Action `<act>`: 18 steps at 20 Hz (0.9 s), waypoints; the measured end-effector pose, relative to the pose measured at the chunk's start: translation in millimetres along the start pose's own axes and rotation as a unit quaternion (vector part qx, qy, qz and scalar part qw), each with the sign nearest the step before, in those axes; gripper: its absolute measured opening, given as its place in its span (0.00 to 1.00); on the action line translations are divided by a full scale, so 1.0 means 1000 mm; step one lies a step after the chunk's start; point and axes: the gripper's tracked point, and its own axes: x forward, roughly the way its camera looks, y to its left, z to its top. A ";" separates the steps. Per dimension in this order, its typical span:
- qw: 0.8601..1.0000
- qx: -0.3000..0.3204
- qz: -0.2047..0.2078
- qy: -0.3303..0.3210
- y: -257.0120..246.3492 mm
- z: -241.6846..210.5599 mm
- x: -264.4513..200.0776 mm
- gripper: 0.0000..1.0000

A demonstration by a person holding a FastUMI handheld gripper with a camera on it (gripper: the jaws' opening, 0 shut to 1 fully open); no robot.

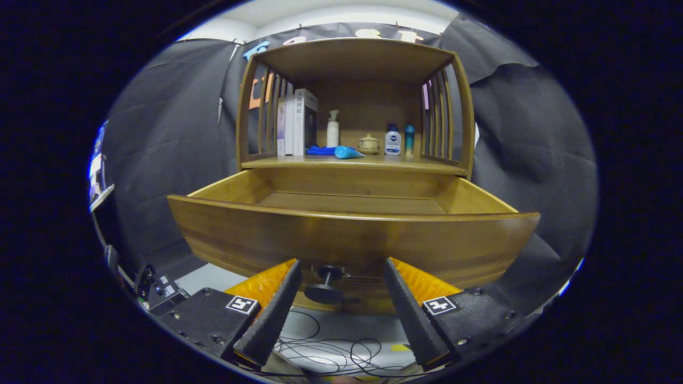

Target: Pull open the drawer, take out the items inside it, and place them on the countertop above the cabinet.

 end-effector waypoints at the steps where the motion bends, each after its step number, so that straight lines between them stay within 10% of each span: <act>1: 1.000 0.003 -0.003 0.002 0.001 -0.003 0.002 0.98; 18: 0.998 -0.001 -0.055 -0.018 -0.001 -0.018 0.021 0.97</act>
